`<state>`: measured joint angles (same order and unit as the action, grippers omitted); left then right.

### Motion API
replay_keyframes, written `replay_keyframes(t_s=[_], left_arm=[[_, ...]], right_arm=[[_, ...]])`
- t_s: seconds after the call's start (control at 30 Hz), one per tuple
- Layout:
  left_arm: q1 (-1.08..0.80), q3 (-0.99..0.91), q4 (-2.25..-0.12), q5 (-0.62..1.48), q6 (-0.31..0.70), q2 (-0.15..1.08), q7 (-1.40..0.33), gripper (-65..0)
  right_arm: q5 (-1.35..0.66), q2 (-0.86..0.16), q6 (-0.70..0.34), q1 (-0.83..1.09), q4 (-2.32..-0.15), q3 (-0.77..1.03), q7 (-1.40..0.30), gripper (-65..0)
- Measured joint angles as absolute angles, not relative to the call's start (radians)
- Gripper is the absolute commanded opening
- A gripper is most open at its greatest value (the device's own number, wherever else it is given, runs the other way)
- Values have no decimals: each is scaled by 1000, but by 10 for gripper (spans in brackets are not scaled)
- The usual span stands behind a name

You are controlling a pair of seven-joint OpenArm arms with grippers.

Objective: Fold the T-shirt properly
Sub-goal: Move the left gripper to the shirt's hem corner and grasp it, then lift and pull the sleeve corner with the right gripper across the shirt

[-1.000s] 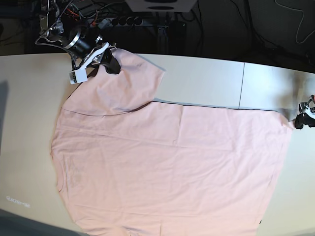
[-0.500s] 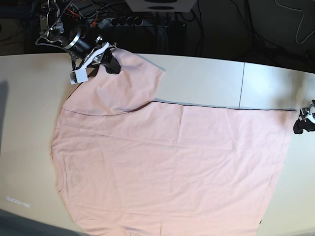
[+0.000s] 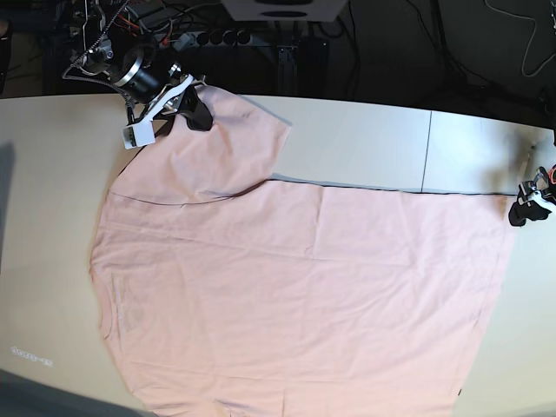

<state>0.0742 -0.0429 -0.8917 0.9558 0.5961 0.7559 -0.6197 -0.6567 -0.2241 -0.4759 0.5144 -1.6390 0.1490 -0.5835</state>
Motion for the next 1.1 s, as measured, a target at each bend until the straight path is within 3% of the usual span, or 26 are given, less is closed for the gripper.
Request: replay_keyframes(t_s=[0.67, 0.73, 0.87, 0.93, 1.1], left_arm=[[92, 60, -910, 1008, 607, 725, -594, -214], [92, 60, -910, 1021, 607, 725, -590, -263], [82, 68, -908, 1030, 608, 712, -542, -529], [80, 71, -910, 1027, 609, 709, -534, -628], [78, 73, -928, 1015, 667, 706, -550, -650]], right_arm=[[-658, -224, -476, 514, -1639, 149, -583, -650], [-658, -224, -476, 514, -1639, 149, -583, -650], [-657, -224, -476, 515, -1638, 149, -549, -650], [-655, -224, -476, 515, -1638, 149, -550, -650], [-662, -224, -476, 501, -1638, 149, -561, -650]])
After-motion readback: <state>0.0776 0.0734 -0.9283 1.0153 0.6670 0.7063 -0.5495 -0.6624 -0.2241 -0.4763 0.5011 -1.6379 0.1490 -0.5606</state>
